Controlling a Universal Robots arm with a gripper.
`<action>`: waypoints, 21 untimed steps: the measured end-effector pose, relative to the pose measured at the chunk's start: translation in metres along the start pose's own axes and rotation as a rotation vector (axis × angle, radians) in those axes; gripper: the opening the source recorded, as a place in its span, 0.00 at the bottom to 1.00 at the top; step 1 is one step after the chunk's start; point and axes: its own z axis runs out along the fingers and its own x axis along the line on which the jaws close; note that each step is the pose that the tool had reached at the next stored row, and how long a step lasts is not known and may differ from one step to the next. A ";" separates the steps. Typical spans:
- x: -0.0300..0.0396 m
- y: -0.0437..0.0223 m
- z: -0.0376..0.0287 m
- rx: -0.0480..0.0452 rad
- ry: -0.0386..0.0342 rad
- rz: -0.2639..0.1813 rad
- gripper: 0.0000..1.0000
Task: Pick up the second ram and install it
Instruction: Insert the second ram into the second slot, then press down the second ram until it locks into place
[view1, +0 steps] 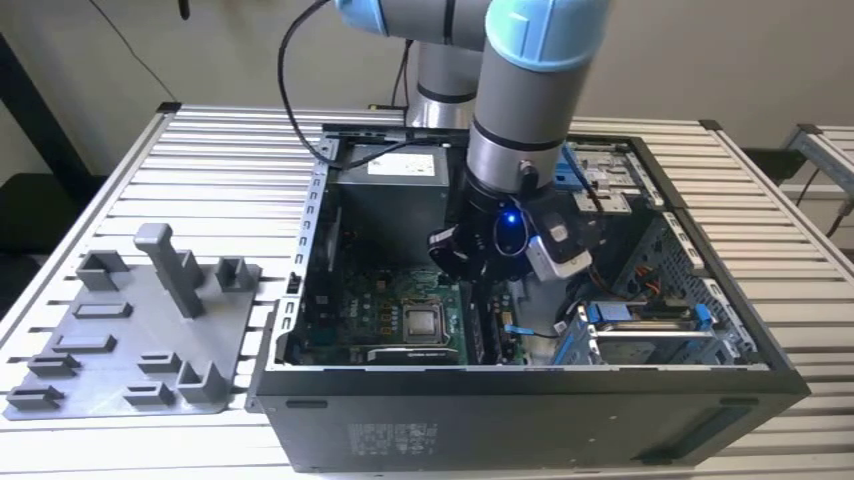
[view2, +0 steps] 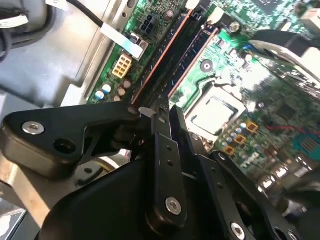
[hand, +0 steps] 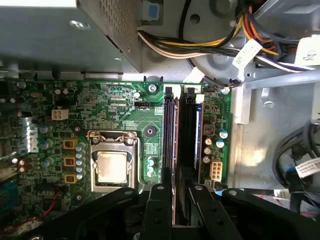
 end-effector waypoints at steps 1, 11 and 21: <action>0.0000 -0.0001 -0.0041 0.0001 0.0000 0.000 0.22; 0.0001 -0.0001 -0.0056 0.0000 0.0001 0.000 0.11; 0.0003 -0.0001 -0.0056 0.0000 0.0001 0.000 0.11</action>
